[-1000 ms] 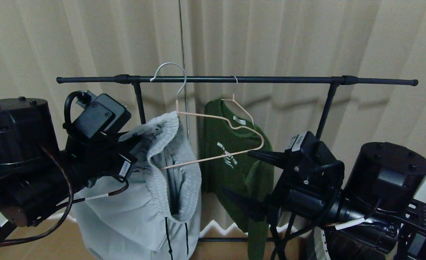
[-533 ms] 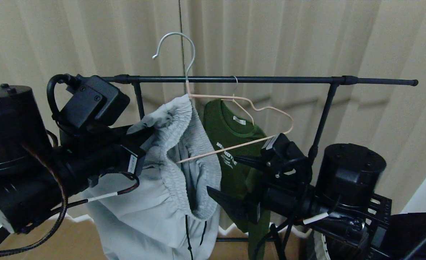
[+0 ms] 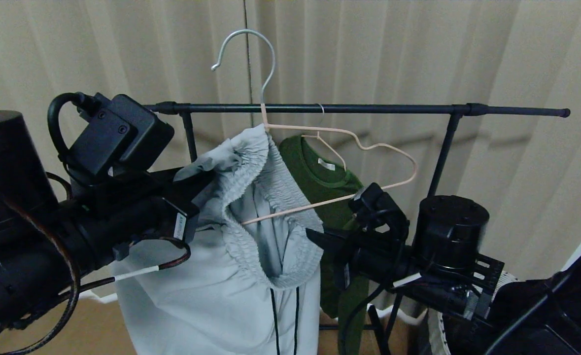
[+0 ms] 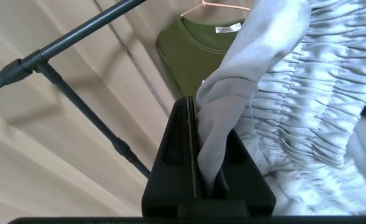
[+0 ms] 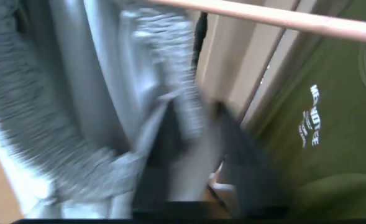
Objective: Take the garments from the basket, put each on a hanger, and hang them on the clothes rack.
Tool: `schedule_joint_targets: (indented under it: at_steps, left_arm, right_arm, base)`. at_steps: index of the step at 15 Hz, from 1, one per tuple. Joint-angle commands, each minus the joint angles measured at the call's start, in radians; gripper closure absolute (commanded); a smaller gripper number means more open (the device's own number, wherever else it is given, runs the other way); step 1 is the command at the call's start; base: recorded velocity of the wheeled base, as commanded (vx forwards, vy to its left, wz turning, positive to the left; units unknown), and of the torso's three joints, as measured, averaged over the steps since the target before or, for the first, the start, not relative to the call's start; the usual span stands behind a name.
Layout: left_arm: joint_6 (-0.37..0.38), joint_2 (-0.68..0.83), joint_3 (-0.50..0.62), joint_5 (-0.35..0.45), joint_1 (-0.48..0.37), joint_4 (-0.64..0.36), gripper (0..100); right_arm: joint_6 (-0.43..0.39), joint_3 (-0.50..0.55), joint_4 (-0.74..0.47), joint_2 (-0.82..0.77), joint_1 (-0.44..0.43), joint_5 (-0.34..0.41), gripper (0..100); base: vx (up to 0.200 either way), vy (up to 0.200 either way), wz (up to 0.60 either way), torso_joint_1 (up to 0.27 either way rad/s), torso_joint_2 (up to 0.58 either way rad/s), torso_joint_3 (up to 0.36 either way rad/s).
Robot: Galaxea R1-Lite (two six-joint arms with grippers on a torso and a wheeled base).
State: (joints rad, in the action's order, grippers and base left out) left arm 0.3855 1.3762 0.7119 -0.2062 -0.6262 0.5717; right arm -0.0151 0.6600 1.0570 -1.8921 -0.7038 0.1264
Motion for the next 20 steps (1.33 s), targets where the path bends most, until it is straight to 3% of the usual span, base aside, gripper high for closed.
schedule_joint_targets:
  at_steps: [1,3,6,8,12,20]
  left_arm:
    - [0.001,-0.002,-0.005,-0.002,0.005,0.000,100]
    - [0.006,0.003,-0.008,-0.006,0.043,-0.001,100]
    - [0.085,-0.003,-0.043,-0.006,0.115,0.000,100]
    - [0.125,-0.014,-0.066,-0.006,0.143,0.000,100]
    - [0.225,-0.012,-0.111,-0.004,0.243,0.000,100]
    - [0.254,0.012,-0.158,-0.004,0.306,0.000,100]
  right_arm:
    - [0.000,-0.002,0.000,0.016,0.030,-0.008,100]
    - [-0.002,0.006,0.001,0.025,0.098,-0.010,100]
    - [-0.003,0.030,0.004,0.024,0.219,-0.008,100]
    - [-0.003,0.052,0.003,0.021,0.253,-0.008,100]
    - [-0.005,0.070,0.001,0.021,0.261,-0.008,100]
    - [-0.008,0.082,-0.008,0.028,0.261,-0.001,100]
  base:
    - [0.000,0.000,0.00,0.000,0.00,0.000]
    - [0.000,0.000,0.00,0.000,0.00,0.000]
    - [0.000,0.000,0.00,0.000,0.00,0.000]
    - [0.000,0.000,0.00,0.000,0.00,0.000]
    - [0.000,0.000,0.00,0.000,0.00,0.000]
    - [0.000,0.000,0.00,0.000,0.00,0.000]
